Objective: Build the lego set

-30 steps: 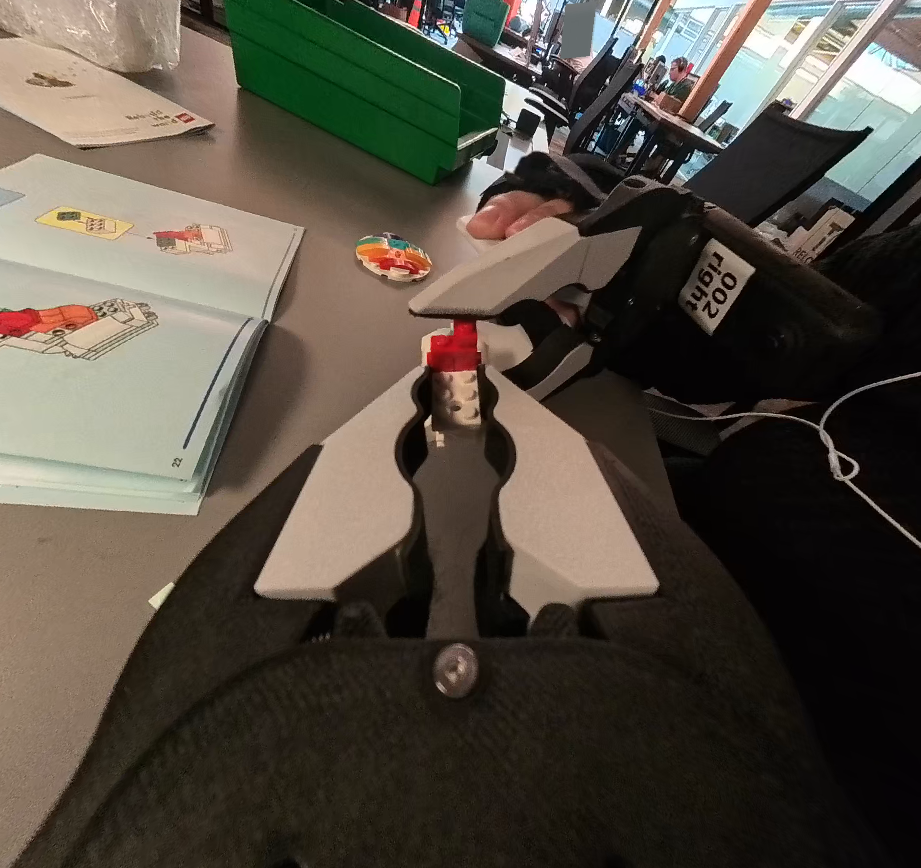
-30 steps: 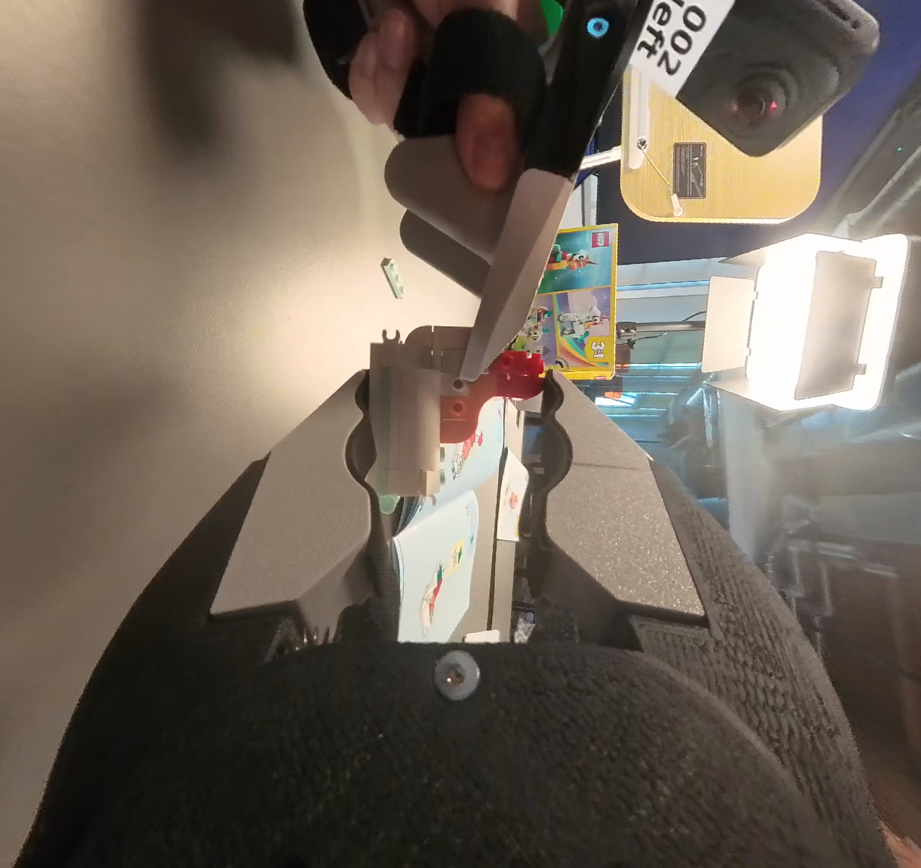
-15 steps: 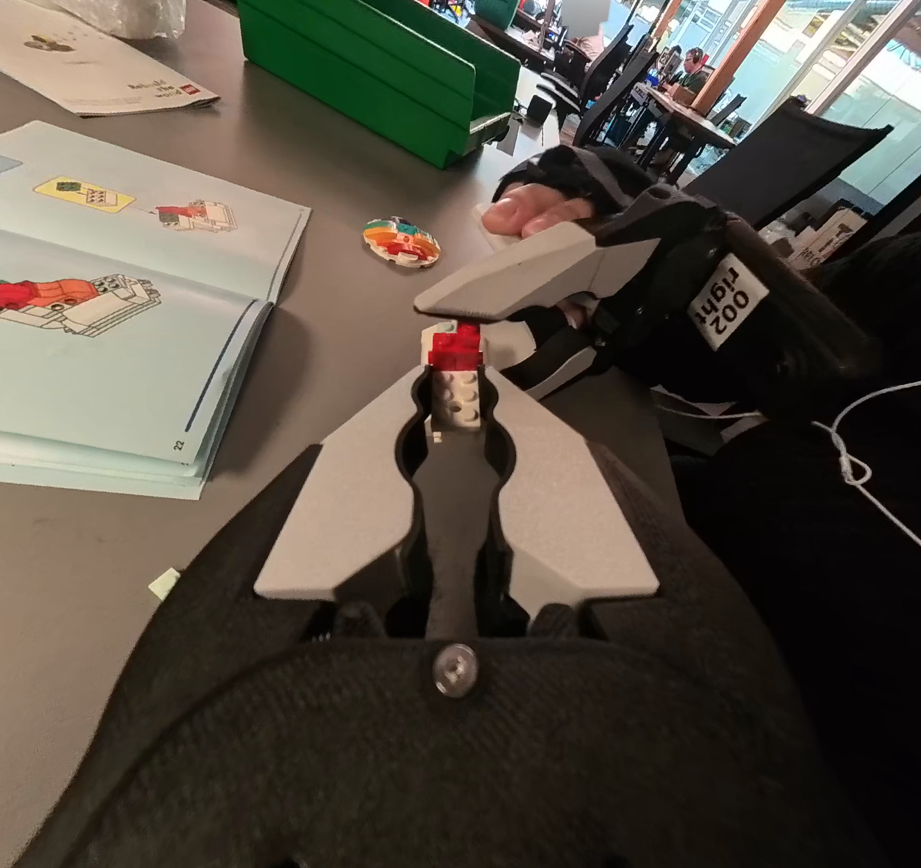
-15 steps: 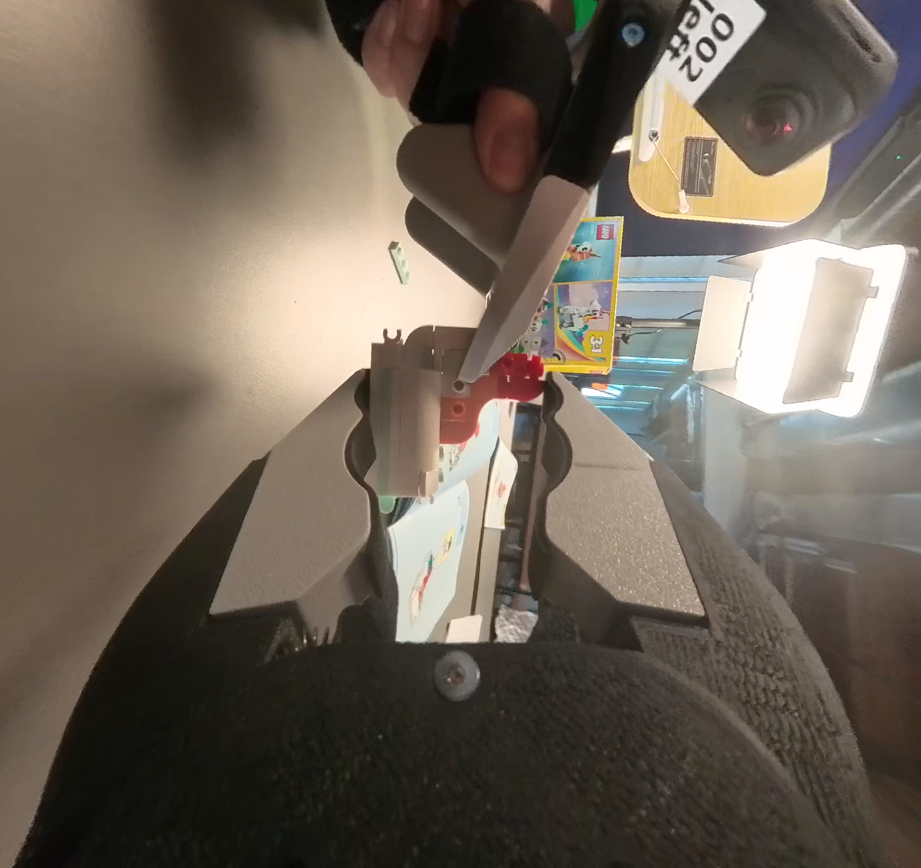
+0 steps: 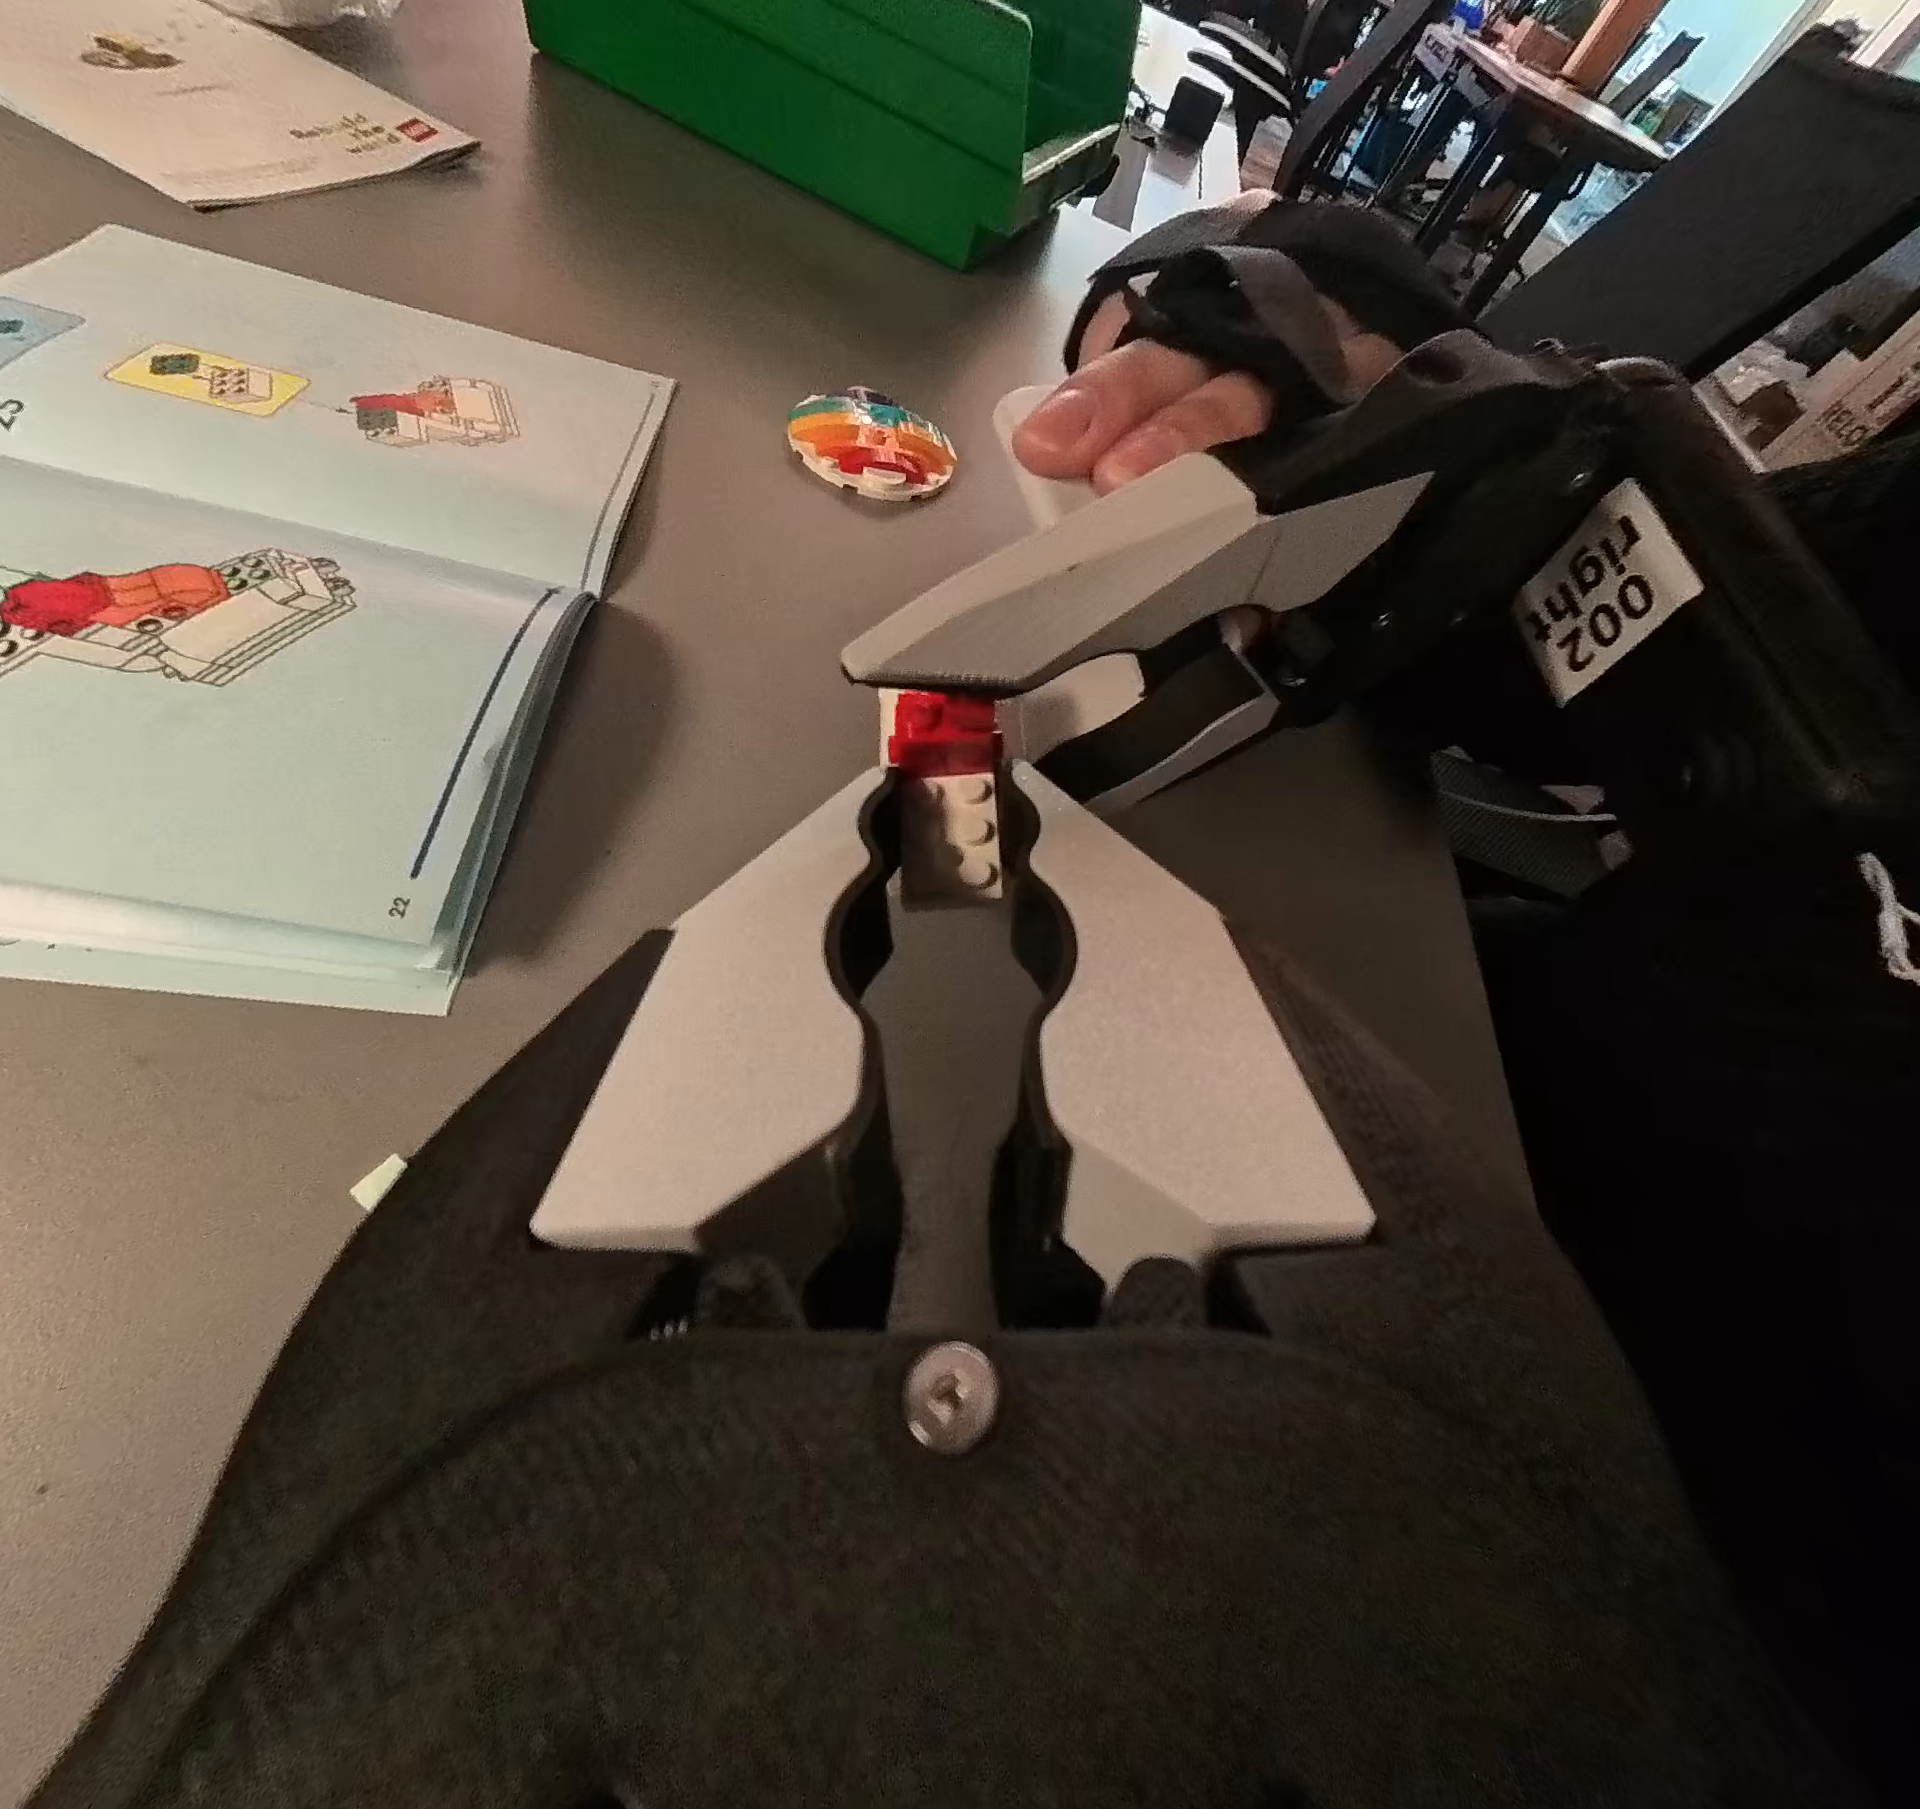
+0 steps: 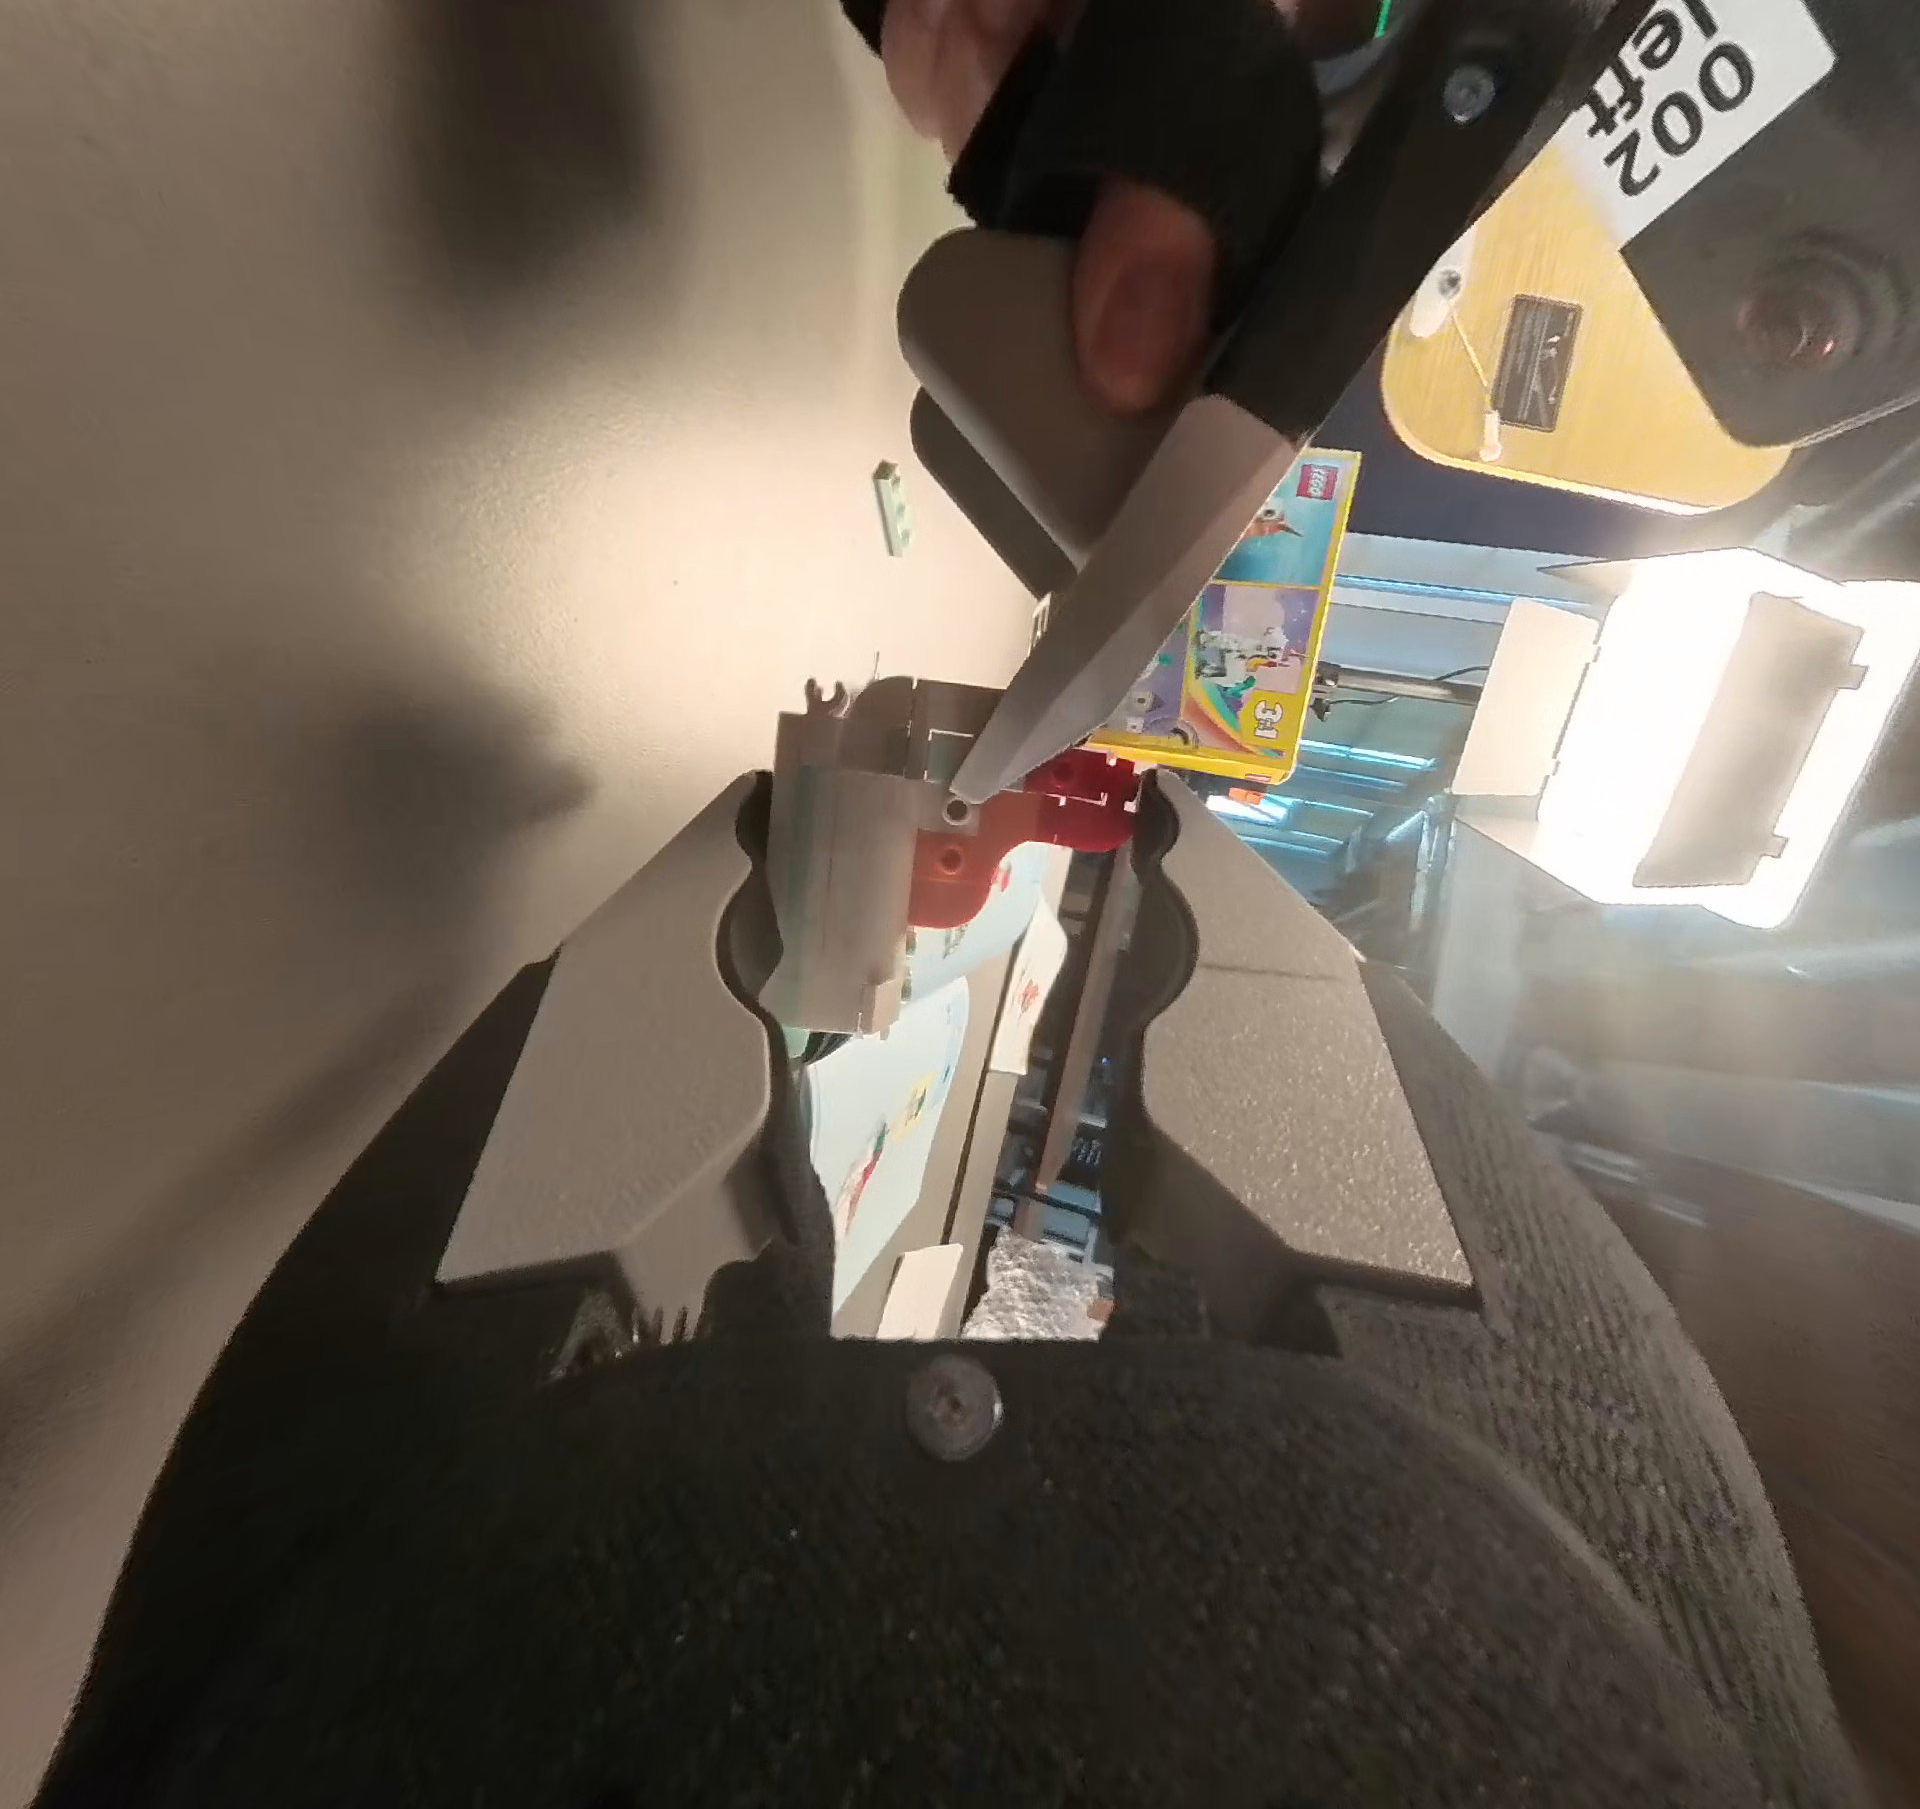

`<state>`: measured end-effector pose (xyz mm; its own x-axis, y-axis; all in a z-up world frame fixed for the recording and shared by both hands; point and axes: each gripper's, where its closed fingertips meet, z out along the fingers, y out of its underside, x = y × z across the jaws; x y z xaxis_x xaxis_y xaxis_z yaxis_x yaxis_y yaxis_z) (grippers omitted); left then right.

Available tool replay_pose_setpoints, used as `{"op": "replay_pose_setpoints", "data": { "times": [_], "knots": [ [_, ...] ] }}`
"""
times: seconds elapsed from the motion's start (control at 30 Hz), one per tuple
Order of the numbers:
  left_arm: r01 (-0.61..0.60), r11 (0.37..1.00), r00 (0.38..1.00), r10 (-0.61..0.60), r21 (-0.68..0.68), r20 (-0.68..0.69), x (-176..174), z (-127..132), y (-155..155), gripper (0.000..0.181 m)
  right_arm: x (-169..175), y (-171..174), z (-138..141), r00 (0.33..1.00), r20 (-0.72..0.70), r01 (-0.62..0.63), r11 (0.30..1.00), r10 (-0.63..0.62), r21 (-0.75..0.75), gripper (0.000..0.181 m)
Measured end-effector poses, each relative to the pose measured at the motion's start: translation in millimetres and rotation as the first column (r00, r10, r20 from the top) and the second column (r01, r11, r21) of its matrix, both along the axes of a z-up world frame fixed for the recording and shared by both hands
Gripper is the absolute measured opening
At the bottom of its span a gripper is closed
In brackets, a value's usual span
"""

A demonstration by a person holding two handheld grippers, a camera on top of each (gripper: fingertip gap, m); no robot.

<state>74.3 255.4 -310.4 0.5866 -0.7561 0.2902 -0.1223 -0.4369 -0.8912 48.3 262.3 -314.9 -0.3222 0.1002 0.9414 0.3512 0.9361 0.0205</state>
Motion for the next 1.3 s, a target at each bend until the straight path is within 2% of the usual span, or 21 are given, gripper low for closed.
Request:
{"op": "replay_pose_setpoints", "data": {
  "times": [0.3, 0.57, 0.77, 1.1, 1.3],
  "knots": [
    [-0.026, 0.998, 0.994, 0.02, 0.051, 0.11, -1.0, 15.3, 2.2, 0.016, -2.8, -1.8, 11.2, 0.996, -0.093, -0.006, 0.988, -0.009, -0.155, 0.069],
    [0.01, 0.999, 0.968, -0.021, 0.044, 0.249, 1.6, 25.5, -0.6, 0.023, -5.7, -4.5, 20.6, 0.988, -0.157, -0.021, 0.987, -0.003, -0.157, 0.069],
    [-0.011, 0.999, 0.972, 0.0, 0.044, 0.234, 0.2, 23.4, 2.0, 0.037, -7.0, -1.1, 37.9, 0.966, -0.257, -0.003, 0.992, -0.029, -0.124, 0.068],
    [0.044, 0.998, 0.958, -0.057, 0.052, 0.283, 10.9, 26.2, -5.0, 0.042, -14.9, -13.9, 52.2, 0.928, -0.372, -0.028, 0.988, -0.031, -0.151, 0.069],
    [0.07, 0.997, 0.955, -0.074, 0.023, 0.286, 13.9, 23.8, -6.6, 0.037, -16.4, -17.4, 50.8, 0.93, -0.367, -0.053, 0.972, -0.036, -0.228, 0.068]
  ]
}}
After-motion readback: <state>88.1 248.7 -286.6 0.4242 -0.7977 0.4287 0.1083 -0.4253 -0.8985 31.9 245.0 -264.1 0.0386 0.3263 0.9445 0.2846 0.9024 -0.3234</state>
